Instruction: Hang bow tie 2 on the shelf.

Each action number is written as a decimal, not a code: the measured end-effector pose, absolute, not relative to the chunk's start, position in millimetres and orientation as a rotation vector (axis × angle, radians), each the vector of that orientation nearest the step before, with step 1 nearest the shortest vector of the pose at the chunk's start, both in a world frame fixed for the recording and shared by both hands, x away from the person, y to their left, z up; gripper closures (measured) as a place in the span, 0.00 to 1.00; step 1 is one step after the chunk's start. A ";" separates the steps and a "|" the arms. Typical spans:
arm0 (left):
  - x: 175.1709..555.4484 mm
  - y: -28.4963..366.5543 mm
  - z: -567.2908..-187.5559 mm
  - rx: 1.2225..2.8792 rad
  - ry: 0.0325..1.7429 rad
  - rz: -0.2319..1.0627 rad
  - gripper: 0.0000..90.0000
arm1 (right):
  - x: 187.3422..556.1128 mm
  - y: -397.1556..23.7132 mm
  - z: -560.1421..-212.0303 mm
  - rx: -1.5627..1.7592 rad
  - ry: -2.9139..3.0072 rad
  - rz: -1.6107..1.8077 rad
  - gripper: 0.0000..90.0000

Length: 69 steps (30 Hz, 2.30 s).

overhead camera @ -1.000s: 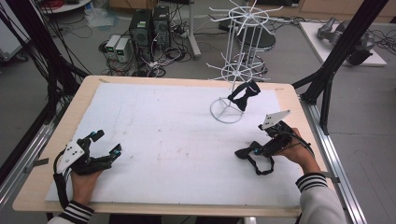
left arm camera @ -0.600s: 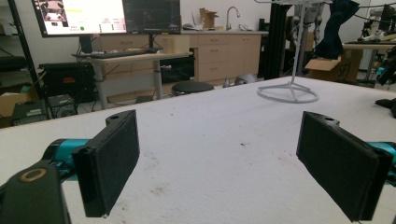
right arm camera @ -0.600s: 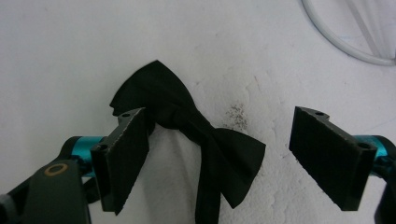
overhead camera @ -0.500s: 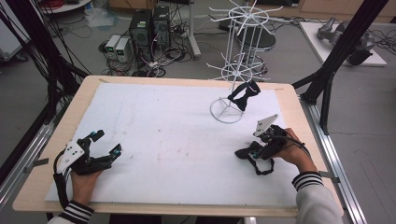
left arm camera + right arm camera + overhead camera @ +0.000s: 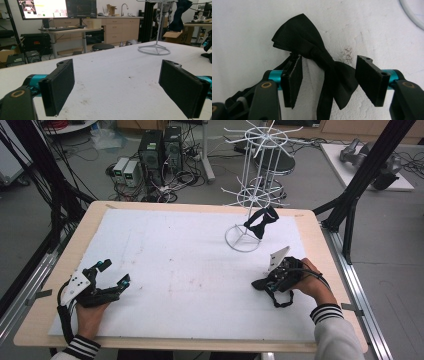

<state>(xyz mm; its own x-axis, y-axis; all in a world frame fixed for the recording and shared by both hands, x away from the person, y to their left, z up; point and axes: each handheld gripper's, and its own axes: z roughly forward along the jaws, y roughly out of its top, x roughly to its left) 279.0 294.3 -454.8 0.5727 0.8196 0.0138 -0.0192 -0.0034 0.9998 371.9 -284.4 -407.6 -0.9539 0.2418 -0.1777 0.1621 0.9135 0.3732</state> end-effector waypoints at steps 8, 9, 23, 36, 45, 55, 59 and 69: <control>279.0 294.3 -454.8 1.432 0.734 0.764 0.15 | 373.9 -283.8 -410.0 0.302 2.876 0.527 0.57; 279.0 294.4 -454.6 1.433 0.733 0.764 0.15 | 374.1 -284.0 -410.0 0.307 2.875 0.528 0.59; 278.8 294.3 -454.8 1.430 0.735 0.764 0.15 | 371.8 -282.4 -409.3 0.309 2.870 0.475 0.88; 278.8 294.3 -454.7 1.431 0.733 0.764 0.15 | 370.7 -282.8 -403.5 0.349 2.859 0.561 0.91; 278.8 294.3 -454.8 1.430 0.735 0.764 0.15 | 369.8 -281.4 -399.2 0.388 2.853 0.638 0.92; 278.9 294.3 -454.8 1.431 0.733 0.764 0.15 | 366.9 -277.5 -390.7 0.503 2.801 0.771 0.92; 278.8 294.4 -454.8 1.434 0.731 0.768 0.15 | 365.3 -276.0 -387.2 0.514 2.782 0.819 0.92; 278.6 294.4 -454.8 1.434 0.730 0.771 0.15 | 361.3 -282.1 -373.8 0.682 2.679 1.055 0.92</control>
